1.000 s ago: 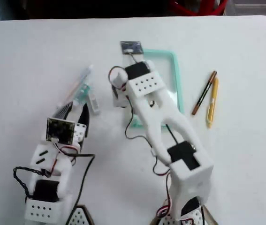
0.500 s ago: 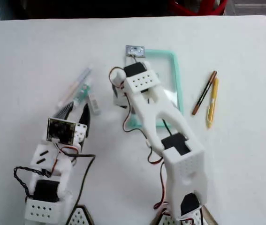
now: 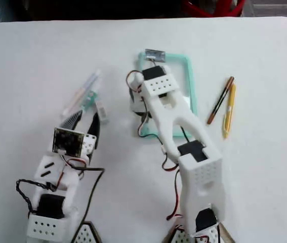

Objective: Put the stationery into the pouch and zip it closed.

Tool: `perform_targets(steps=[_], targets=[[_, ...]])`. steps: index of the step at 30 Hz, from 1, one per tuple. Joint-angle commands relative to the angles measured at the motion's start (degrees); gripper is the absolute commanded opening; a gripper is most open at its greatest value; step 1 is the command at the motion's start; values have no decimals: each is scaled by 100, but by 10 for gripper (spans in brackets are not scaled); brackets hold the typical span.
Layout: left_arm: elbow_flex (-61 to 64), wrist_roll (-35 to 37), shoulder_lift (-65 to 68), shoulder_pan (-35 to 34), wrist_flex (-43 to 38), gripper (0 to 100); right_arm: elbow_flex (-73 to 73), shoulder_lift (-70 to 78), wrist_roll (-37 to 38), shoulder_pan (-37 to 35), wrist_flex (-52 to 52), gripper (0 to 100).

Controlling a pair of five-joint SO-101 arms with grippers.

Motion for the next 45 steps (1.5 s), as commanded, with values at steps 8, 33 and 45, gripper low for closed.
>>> perform_targets(steps=[8, 33, 45], targets=[[-18, 9, -4, 84, -9, 146, -923, -1358, 1600, 31, 875, 18], [-1899, -1556, -31, 1789, 1846, 286, -1275, -5253, 3525, -936, 1851, 17], [-3859, 79, -40, 2141, 3534, 290, -1855, -5464, 2426, 171, 1499, 18]])
